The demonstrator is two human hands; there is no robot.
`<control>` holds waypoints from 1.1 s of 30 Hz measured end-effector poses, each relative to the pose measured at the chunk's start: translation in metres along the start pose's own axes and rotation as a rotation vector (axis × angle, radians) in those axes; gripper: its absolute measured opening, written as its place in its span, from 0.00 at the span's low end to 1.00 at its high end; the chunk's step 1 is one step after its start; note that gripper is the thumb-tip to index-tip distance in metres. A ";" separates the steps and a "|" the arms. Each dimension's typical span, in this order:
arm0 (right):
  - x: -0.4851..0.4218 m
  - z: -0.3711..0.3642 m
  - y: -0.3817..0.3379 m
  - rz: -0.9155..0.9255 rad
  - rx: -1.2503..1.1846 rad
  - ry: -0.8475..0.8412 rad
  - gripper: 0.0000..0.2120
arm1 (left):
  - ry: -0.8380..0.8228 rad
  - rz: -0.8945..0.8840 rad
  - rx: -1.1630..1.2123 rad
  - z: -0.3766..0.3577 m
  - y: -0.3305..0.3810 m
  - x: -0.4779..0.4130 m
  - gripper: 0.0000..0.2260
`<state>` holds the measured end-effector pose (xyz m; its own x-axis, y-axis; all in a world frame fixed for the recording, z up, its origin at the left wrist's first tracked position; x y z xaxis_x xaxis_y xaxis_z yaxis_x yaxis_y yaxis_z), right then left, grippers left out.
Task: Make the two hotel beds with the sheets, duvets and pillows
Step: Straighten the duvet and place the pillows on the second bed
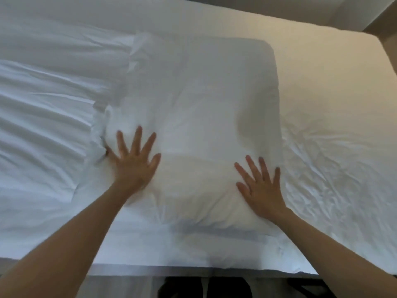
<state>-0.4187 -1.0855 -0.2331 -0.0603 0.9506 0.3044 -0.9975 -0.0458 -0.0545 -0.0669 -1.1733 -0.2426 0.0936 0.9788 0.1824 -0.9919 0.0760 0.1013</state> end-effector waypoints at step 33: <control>-0.022 0.094 -0.092 -0.018 -0.293 0.113 0.28 | 0.142 -0.194 0.343 0.065 0.096 0.035 0.24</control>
<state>-0.3296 -1.1315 -0.1453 -0.0215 0.9794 0.2009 -0.9441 0.0463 -0.3265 -0.1538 -1.1446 -0.1629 0.2397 0.9708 -0.0061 -0.8689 0.2174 0.4447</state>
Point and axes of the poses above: each hand's wrist, its own x-axis away from the middle knuckle, its own z-axis out of the back of the hand, y = z × x, the point moved 3 cm from there along -x, towards the middle knuckle
